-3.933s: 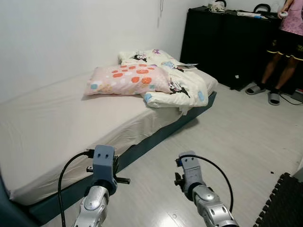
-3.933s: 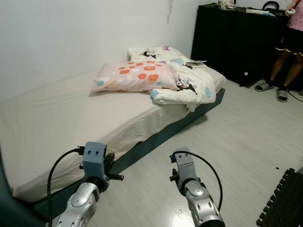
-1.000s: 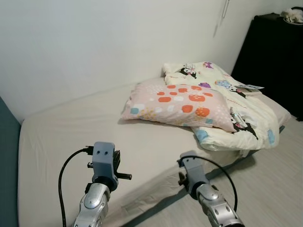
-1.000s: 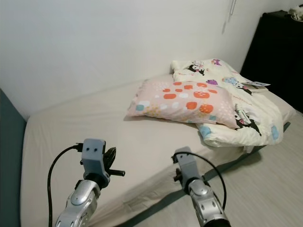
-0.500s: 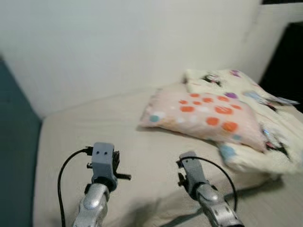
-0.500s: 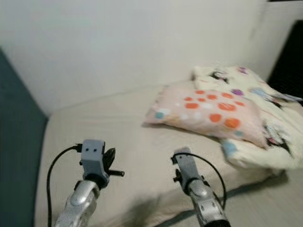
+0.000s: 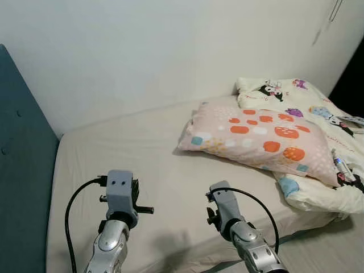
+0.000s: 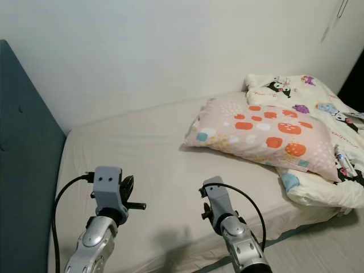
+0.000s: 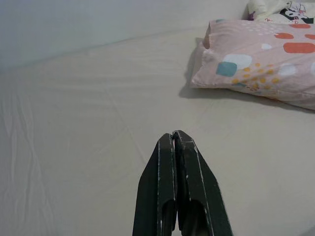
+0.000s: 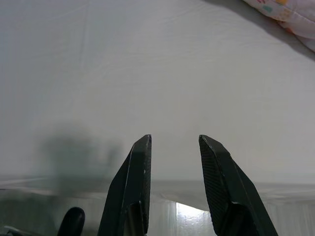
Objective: Clean up the room
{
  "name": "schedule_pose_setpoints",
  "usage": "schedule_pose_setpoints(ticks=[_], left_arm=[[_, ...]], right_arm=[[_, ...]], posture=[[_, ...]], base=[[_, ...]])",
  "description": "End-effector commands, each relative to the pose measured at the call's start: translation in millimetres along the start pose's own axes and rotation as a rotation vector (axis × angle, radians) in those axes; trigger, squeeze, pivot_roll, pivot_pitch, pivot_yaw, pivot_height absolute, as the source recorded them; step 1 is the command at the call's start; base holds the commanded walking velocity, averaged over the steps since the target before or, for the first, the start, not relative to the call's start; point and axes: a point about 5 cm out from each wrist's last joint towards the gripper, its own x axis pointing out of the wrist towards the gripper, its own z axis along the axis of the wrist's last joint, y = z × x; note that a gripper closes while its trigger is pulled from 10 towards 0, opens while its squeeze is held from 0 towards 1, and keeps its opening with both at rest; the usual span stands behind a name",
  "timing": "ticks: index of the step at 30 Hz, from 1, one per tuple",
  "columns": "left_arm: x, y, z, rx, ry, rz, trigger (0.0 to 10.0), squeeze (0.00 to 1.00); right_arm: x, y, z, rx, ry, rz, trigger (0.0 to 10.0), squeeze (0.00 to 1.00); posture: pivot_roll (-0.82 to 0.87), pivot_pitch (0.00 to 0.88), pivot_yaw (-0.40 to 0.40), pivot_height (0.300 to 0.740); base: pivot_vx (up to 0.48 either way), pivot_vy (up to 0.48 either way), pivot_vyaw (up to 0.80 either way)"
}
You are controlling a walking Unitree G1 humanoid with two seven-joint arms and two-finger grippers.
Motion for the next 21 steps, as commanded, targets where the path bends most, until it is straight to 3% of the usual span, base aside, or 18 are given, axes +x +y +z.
schedule_pose_setpoints(ticks=[1,10,21], left_arm=[[-3.5,2.4,-8.5,0.009,0.030,0.014,10.0,0.00],[-5.1,1.4,-7.7,0.011,0.017,0.005,10.0,0.00],[-5.5,0.5,-7.1,0.012,0.016,0.004,10.0,0.00]], right_arm=[[-1.4,2.9,-3.9,0.002,-0.001,0.008,10.0,0.00],[-1.4,3.9,-3.4,-0.001,-0.003,0.012,10.0,0.00],[-1.6,4.4,-3.6,-0.001,-0.003,0.012,10.0,0.00]], posture=[[-0.07,0.089,0.001,0.740],[-0.07,0.080,-0.001,0.740],[-0.07,0.085,0.001,0.740]], base=[[0.000,0.000,0.00],[0.000,0.000,0.00],[0.000,-0.307,0.00]])
